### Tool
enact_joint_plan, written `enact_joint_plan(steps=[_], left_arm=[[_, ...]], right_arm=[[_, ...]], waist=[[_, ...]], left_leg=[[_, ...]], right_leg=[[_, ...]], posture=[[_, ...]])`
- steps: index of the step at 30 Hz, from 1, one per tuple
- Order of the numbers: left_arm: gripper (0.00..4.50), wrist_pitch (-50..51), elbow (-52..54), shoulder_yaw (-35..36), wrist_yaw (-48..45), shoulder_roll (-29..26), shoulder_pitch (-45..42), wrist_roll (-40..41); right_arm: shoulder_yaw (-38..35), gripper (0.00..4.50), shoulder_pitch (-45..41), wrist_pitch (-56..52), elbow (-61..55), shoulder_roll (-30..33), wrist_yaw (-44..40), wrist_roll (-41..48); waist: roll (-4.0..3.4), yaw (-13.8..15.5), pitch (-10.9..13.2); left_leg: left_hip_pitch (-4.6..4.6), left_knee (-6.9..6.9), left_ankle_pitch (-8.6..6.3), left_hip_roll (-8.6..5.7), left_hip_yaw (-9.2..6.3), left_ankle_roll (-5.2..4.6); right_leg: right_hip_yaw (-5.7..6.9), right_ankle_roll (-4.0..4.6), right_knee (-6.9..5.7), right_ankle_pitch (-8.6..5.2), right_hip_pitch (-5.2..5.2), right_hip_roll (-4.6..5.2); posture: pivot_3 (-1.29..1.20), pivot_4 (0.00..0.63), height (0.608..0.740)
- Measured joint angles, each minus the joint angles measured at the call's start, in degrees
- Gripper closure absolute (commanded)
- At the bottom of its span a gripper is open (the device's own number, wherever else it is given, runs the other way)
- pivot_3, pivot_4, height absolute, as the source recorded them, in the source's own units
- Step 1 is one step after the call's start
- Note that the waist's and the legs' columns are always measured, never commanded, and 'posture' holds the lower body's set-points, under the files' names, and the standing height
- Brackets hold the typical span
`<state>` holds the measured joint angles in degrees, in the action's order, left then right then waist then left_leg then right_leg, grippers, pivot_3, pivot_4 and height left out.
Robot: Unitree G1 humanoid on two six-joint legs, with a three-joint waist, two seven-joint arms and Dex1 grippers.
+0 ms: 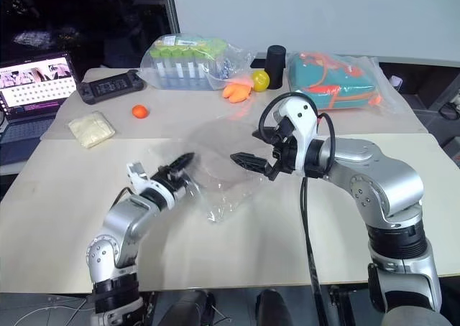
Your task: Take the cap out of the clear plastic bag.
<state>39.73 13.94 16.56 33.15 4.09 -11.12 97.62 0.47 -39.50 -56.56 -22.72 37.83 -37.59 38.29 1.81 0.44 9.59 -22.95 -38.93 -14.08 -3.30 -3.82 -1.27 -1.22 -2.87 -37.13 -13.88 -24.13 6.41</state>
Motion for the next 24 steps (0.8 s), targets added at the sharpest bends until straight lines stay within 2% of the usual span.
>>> enact_joint_plan(steps=[1,4,6,9,16,19,21,22,24], left_arm=[[0.12,0.25,-0.43,-0.64,-0.25,-0.26,1.67,0.42],[0.03,1.45,-0.48,-1.75,-1.66,-2.80,3.14,2.13],[0.03,4.18,0.73,-2.34,-3.73,-8.62,4.36,4.35],[0.03,9.34,2.70,-1.63,-10.82,-21.36,5.48,4.31],[0.03,16.57,6.46,9.20,-33.75,-47.87,6.19,3.41],[0.03,17.82,8.07,12.31,-45.92,-58.24,5.18,-2.67],[0.03,17.91,11.37,12.52,-58.56,-68.34,6.06,-12.29],[0.03,17.78,12.14,12.69,-62.62,-71.12,6.62,-15.45],[0.03,17.57,12.95,12.78,-68.88,-73.17,7.61,-20.14]], right_arm=[[0.00,0.00,-0.01,0.00,0.02,0.02,-0.02,-0.02],[0.00,0.00,-0.13,0.00,0.19,0.03,-0.27,0.02],[-0.10,0.00,-0.74,-0.02,0.27,0.08,-0.59,0.16],[-0.24,0.00,-1.13,-0.52,0.20,0.73,-1.03,0.53],[2.07,0.00,-1.82,-1.50,-2.13,3.64,-1.37,-0.55],[5.66,0.00,-1.58,-1.17,-2.76,6.24,-2.87,-2.93],[9.22,0.00,-0.53,0.16,-3.28,7.25,-3.61,-5.70],[10.79,0.00,-0.12,0.78,-3.39,7.24,-3.61,-6.88],[14.45,0.00,0.22,2.97,-3.89,7.65,-3.73,-10.49]], waist=[[0.00,0.02,0.00],[0.00,0.20,0.00],[-0.02,-0.05,-0.01],[-0.03,-0.54,0.00],[-0.08,-1.04,0.02],[-0.08,-1.03,0.04],[-0.08,-1.15,0.05],[-0.15,-1.19,0.07],[-0.34,-1.25,0.16]], left_leg=[[0.03,0.01,0.00,0.01,0.01,-0.01],[0.04,0.01,0.00,0.01,0.00,-0.01],[0.05,0.03,0.00,0.06,0.01,-0.01],[0.05,0.15,0.01,0.10,0.04,0.00],[0.09,0.20,0.00,0.14,0.04,0.00],[0.08,0.21,0.00,0.13,0.06,0.00],[0.10,0.31,0.00,0.08,0.22,-0.01],[0.12,0.34,-0.01,0.12,0.28,-0.01],[0.12,0.43,0.00,0.19,0.35,-0.01]], right_leg=[[0.00,0.00,0.00,0.00,0.02,0.00],[0.01,0.03,-0.01,0.02,0.03,-0.01],[-0.02,0.05,-0.01,0.03,0.01,-0.07],[-0.04,0.08,-0.03,0.03,-0.08,-0.17],[0.01,0.11,0.02,0.02,-0.07,-0.18],[0.08,0.11,0.11,0.02,-0.02,-0.19],[0.03,0.11,0.15,0.02,-0.04,-0.19],[-0.01,0.11,0.16,0.02,-0.06,-0.19],[-0.08,0.12,0.12,0.01,-0.17,-0.18]], posture=[[0.00,0.150,0.740],[0.00,0.150,0.740],[0.00,0.150,0.740],[0.00,0.150,0.740],[0.00,0.150,0.740],[0.00,0.150,0.740],[0.00,0.150,0.740],[0.00,0.150,0.740],[0.00,0.150,0.740]])
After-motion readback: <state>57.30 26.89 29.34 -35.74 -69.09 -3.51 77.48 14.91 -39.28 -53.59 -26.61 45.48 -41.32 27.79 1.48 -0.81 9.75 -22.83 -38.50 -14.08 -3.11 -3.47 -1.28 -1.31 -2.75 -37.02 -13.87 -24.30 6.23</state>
